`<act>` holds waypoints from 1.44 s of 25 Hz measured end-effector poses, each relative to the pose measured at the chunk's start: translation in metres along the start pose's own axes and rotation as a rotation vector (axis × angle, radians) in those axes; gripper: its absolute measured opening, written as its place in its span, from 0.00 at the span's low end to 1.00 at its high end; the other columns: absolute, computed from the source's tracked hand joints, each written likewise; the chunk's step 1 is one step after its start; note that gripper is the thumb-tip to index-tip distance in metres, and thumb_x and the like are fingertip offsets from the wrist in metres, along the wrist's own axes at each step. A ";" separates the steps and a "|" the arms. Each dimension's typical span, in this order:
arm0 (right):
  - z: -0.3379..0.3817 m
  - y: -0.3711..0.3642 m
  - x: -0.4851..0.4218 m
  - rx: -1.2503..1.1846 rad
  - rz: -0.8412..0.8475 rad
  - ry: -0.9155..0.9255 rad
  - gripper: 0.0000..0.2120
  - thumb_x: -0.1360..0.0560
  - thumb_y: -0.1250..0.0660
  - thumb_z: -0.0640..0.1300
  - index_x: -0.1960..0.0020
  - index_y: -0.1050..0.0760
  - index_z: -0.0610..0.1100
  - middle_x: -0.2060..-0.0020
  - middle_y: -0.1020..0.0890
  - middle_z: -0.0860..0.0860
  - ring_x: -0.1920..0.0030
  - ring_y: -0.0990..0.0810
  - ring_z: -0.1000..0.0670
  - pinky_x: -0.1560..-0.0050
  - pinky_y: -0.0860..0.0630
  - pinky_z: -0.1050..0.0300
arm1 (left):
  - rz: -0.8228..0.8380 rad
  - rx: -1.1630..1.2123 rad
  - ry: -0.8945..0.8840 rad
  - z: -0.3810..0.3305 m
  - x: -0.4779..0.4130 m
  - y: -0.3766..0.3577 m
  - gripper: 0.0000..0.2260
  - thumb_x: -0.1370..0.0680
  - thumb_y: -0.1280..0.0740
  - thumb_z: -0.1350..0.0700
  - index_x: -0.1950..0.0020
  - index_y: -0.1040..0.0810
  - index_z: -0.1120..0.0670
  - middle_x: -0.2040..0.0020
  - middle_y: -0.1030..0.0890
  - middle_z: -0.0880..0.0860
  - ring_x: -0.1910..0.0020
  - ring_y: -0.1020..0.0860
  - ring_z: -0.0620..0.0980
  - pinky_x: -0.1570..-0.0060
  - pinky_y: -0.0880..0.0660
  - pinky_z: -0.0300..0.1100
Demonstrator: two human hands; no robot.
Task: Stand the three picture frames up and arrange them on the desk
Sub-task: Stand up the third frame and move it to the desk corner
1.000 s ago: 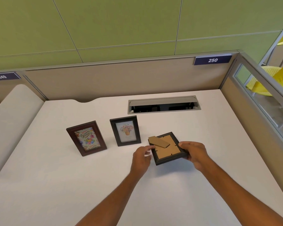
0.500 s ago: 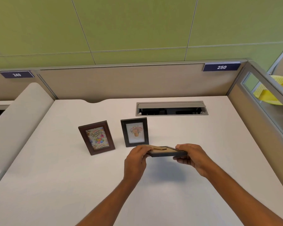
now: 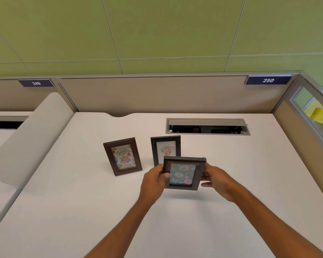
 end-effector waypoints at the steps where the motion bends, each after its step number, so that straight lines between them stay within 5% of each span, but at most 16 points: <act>1: 0.000 -0.004 -0.002 -0.032 0.023 -0.023 0.32 0.14 0.50 0.67 0.35 0.15 0.49 0.42 0.10 0.48 0.37 0.14 0.44 0.34 0.21 0.44 | 0.025 0.048 0.052 -0.001 0.000 0.004 0.10 0.15 0.33 0.59 0.35 0.17 0.52 0.43 0.12 0.48 0.43 0.16 0.47 0.54 0.23 0.27; 7: 0.000 -0.026 -0.013 -0.146 0.099 -0.096 0.36 0.15 0.53 0.70 0.30 0.19 0.48 0.39 0.11 0.42 0.36 0.13 0.40 0.32 0.20 0.40 | 0.181 0.319 0.239 0.004 0.001 0.015 0.12 0.13 0.36 0.55 0.31 0.21 0.46 0.37 0.12 0.47 0.39 0.13 0.48 0.40 0.14 0.49; 18: -0.005 -0.065 -0.022 -0.190 0.061 -0.119 0.33 0.16 0.51 0.70 0.29 0.19 0.53 0.37 0.11 0.48 0.33 0.15 0.43 0.32 0.21 0.42 | 0.214 0.365 0.285 0.022 0.020 0.041 0.13 0.11 0.38 0.56 0.28 0.24 0.45 0.35 0.14 0.44 0.37 0.14 0.44 0.47 0.15 0.38; 23: -0.011 -0.094 -0.034 -0.269 0.087 -0.145 0.30 0.16 0.53 0.70 0.28 0.21 0.60 0.37 0.11 0.50 0.33 0.15 0.45 0.29 0.23 0.40 | 0.194 0.376 0.318 0.045 0.027 0.051 0.14 0.11 0.38 0.57 0.26 0.25 0.48 0.33 0.15 0.47 0.36 0.15 0.46 0.41 0.15 0.42; 27: -0.018 -0.119 -0.051 -0.301 0.074 -0.161 0.31 0.16 0.52 0.71 0.26 0.23 0.58 0.36 0.12 0.48 0.33 0.15 0.43 0.26 0.25 0.35 | 0.164 0.404 0.359 0.063 0.027 0.062 0.14 0.11 0.38 0.57 0.25 0.25 0.49 0.33 0.14 0.48 0.35 0.15 0.48 0.39 0.15 0.44; 36: -0.021 -0.160 -0.076 -0.292 0.068 -0.199 0.33 0.16 0.52 0.71 0.32 0.19 0.53 0.40 0.10 0.47 0.37 0.13 0.42 0.35 0.19 0.41 | 0.138 0.425 0.421 0.096 0.019 0.084 0.14 0.11 0.38 0.56 0.25 0.26 0.50 0.32 0.15 0.48 0.36 0.15 0.48 0.42 0.15 0.42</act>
Point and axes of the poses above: each hand's wrist, its own x-axis away from the middle knuckle, its own y-axis out of the back of the hand, z = x × y, the point moved 1 cm from there along -x, towards the middle knuckle
